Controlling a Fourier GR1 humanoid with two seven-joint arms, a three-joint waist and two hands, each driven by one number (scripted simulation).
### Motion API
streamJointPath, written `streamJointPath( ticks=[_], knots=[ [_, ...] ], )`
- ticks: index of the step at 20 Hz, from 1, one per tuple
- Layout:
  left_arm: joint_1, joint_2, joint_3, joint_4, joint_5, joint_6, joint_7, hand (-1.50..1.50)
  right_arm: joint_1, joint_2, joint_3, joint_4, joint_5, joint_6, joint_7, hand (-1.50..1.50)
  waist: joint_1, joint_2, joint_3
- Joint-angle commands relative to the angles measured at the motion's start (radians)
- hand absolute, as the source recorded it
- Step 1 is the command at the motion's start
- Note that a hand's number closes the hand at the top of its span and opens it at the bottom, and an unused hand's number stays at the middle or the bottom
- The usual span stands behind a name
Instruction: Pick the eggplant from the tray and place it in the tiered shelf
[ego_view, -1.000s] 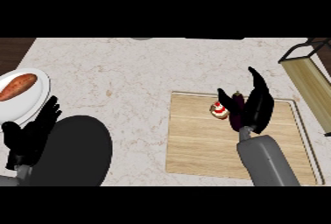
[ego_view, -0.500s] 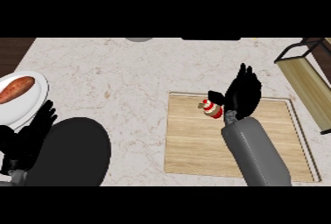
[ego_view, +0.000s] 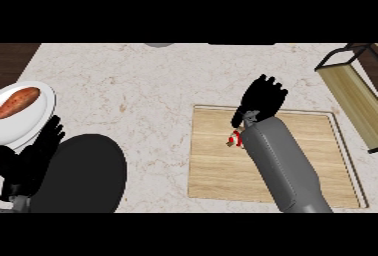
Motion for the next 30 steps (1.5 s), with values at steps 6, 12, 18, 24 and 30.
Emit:
streamJointPath(
  ticks=[6, 12, 18, 24, 30],
  knots=[
    [0.038, 0.017, 0.031, -0.044, 0.013, -0.028, 0.013, 0.00, -0.018, 0.002, -0.043, 0.012, -0.007, 0.268, 0.163, -1.50, -0.006, 0.002, 0.003],
    [0.003, -0.009, 0.037, 0.003, -0.014, -0.024, 0.020, 0.00, 0.004, -0.014, -0.076, -0.068, 0.019, 0.327, 0.149, -1.50, -0.019, 0.003, 0.003],
    [0.020, -0.034, 0.058, 0.039, -0.035, -0.056, -0.029, 0.00, 0.068, -0.035, -0.108, -0.026, 0.070, 0.234, 0.067, -1.50, -0.009, 0.009, 0.003],
    [0.030, 0.002, 0.108, 0.000, -0.025, -0.113, 0.000, 0.00, 0.043, -0.028, -0.135, -0.007, 0.107, 0.249, 0.039, -1.50, -0.001, 0.009, 0.003],
    [0.005, -0.076, 0.093, 0.031, -0.097, -0.061, -0.006, 0.00, 0.100, -0.055, -0.177, -0.033, 0.114, 0.266, -0.018, -1.50, -0.010, 0.010, 0.003]
  ],
)
